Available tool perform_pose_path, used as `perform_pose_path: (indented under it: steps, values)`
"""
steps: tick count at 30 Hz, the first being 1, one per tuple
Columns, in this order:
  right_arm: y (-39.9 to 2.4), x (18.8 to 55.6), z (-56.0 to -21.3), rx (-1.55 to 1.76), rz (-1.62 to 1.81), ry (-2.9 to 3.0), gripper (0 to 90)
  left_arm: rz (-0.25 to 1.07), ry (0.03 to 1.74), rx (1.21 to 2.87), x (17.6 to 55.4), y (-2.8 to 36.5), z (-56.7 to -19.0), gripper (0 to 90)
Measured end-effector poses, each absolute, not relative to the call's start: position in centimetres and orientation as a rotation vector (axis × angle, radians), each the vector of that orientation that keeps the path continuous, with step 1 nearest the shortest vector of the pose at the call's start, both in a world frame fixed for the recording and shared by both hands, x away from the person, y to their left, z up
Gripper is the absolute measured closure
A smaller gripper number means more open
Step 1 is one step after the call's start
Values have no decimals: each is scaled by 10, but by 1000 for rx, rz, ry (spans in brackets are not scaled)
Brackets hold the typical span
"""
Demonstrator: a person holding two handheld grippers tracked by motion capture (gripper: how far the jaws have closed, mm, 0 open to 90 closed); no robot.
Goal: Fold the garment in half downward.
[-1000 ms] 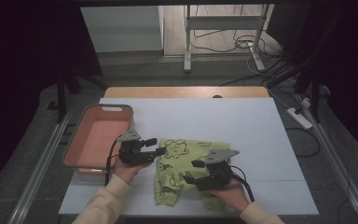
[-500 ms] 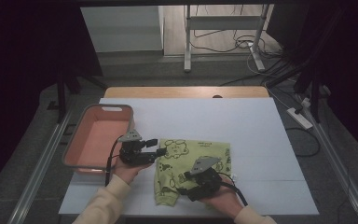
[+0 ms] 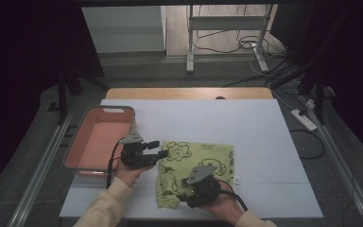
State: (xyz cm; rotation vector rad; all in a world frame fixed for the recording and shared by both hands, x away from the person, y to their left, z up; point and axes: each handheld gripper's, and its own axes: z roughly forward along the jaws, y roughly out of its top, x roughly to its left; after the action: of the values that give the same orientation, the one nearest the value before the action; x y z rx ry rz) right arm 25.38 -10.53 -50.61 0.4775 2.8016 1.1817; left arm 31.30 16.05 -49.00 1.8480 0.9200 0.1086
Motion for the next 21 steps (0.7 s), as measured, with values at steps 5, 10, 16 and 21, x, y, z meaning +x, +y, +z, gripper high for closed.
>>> perform_pose_path:
  steps: [5,10,16,21]
  values:
    - [-96,254,-510,450,1153,2800,427,110,919,1849,313,160,-490,375]
    - [-85,255,-515,428,1140,2816,475,108,919,1852,313,160,-491,375]
    - [-79,257,-518,445,1096,2830,692,111,921,1849,313,162,-490,375]
    - [-79,259,-520,479,1073,2875,824,110,922,1845,312,163,-490,375]
